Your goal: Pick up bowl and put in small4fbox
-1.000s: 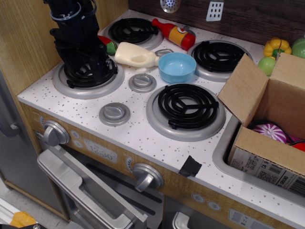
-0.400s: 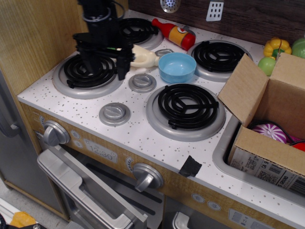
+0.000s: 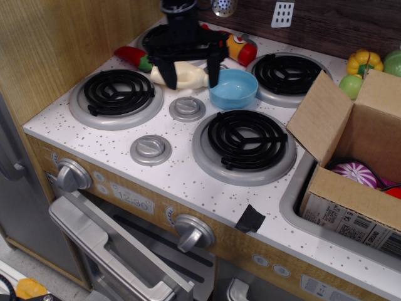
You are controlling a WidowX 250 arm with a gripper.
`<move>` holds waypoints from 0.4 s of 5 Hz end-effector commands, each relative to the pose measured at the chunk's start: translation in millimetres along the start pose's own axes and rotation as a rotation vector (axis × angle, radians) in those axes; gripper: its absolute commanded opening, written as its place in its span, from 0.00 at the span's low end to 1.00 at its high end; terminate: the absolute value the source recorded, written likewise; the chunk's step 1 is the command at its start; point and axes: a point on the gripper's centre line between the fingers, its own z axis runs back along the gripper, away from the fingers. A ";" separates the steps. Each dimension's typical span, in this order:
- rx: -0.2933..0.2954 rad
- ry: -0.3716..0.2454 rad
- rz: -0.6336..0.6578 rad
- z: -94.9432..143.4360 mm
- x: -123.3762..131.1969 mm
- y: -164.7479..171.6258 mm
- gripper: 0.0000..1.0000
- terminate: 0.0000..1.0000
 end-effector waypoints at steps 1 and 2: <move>-0.005 -0.119 0.122 5.5 28.0 -18.1 1.00 0.00; 0.009 -0.159 0.123 -5.4 42.2 -12.3 1.00 0.00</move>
